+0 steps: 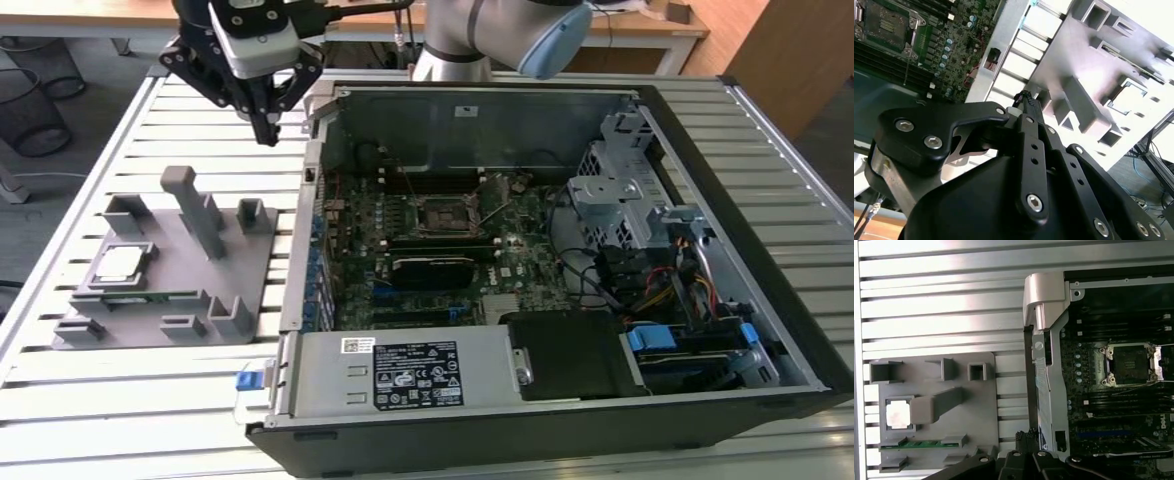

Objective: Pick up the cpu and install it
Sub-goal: 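Reach for the cpu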

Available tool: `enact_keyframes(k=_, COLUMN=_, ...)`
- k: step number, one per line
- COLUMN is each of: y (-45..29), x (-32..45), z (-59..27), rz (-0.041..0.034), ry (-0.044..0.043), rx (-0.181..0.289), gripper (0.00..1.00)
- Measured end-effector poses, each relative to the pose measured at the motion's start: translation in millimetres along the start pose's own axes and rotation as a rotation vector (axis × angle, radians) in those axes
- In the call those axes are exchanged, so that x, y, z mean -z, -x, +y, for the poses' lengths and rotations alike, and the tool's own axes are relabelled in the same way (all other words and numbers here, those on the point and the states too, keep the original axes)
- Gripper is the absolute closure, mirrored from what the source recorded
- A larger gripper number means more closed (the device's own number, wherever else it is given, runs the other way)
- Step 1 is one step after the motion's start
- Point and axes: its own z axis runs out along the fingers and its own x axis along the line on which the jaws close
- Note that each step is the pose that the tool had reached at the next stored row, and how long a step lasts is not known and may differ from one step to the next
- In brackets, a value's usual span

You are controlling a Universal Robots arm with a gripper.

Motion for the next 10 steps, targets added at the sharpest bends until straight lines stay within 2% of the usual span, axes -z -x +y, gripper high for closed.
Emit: enact_keyframes(k=10, y=-3.4, x=-1.7, z=-0.3, rz=0.0133, ry=-0.0011, rx=-0.001, gripper=0.89)
